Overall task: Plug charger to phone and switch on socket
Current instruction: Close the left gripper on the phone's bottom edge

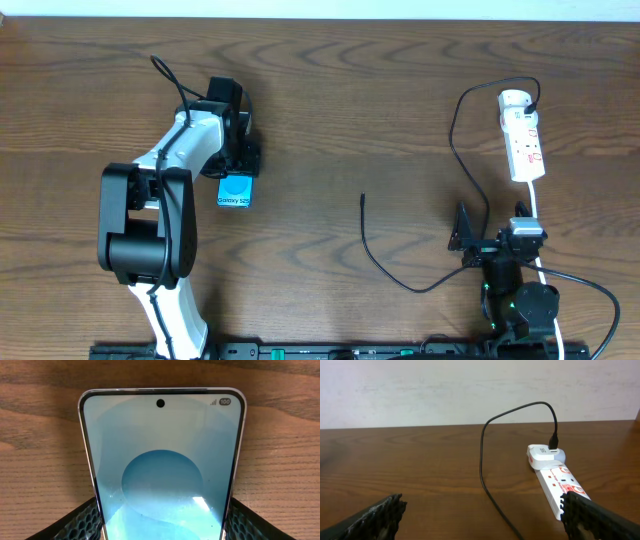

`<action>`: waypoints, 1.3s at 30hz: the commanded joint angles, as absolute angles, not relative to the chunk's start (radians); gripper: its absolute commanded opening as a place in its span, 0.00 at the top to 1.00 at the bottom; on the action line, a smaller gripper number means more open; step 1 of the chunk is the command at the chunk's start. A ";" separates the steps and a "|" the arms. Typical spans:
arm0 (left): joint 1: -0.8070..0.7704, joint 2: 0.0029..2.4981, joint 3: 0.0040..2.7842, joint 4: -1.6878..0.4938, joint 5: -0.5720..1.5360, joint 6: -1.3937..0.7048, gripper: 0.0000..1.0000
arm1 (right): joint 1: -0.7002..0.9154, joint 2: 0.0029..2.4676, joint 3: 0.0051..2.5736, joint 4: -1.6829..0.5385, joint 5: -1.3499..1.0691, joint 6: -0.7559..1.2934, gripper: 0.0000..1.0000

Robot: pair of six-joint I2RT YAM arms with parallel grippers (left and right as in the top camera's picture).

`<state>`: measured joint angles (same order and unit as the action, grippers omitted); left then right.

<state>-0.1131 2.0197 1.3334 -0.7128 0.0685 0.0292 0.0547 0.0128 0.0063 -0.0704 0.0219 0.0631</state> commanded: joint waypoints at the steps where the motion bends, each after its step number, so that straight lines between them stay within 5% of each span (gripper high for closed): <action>1: -0.111 2.027 1.310 -0.720 0.065 0.032 0.34 | 0.046 0.012 0.005 -0.075 0.020 0.054 0.01; 9: -0.111 2.027 1.310 -0.720 0.066 0.032 0.40 | 0.046 0.011 0.005 -0.075 0.020 0.054 0.01; 17: -0.111 2.027 1.310 -0.720 0.066 0.032 0.65 | 0.046 0.011 0.006 -0.075 0.020 0.054 0.01; 27: -0.111 2.027 1.310 -0.720 0.066 0.028 0.81 | 0.046 0.011 0.006 -0.075 0.020 0.054 0.01; 29: -0.111 2.027 1.310 -0.720 0.066 0.028 0.93 | 0.046 0.011 0.006 -0.075 0.020 0.054 0.01; 39: -0.111 2.027 1.310 -0.720 0.066 0.028 0.92 | 0.046 0.011 0.005 -0.075 0.020 0.054 0.01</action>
